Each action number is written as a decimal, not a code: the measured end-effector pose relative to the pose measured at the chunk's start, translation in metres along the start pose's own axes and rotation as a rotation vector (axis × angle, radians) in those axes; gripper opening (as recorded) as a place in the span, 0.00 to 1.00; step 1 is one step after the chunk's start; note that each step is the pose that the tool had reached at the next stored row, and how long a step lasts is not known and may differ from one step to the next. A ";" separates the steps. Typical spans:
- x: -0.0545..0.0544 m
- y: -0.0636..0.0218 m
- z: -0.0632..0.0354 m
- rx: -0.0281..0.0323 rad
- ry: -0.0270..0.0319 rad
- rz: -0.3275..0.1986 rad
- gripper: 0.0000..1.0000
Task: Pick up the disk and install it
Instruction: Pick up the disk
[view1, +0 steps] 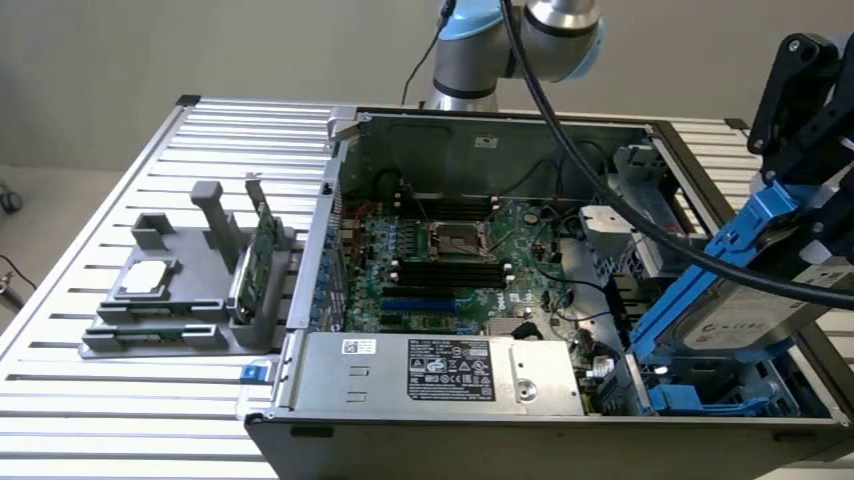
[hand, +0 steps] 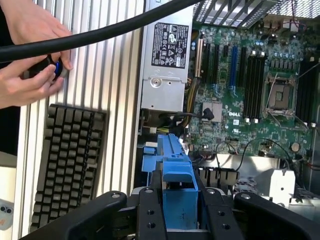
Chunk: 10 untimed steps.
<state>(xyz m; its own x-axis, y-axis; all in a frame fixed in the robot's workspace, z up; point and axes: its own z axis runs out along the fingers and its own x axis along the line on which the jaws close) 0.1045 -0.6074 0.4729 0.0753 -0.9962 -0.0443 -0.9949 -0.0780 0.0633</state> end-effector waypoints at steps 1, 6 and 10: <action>0.000 -0.0025 0.0016 0.0000 -0.0001 0.000 0.33; 0.001 -0.0098 0.0101 0.0003 -0.0011 0.004 0.33; 0.002 -0.0116 0.0169 0.0013 -0.0037 0.018 0.33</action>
<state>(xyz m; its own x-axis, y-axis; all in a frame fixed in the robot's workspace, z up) 0.1150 -0.6075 0.4553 0.0571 -0.9973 -0.0468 -0.9962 -0.0600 0.0628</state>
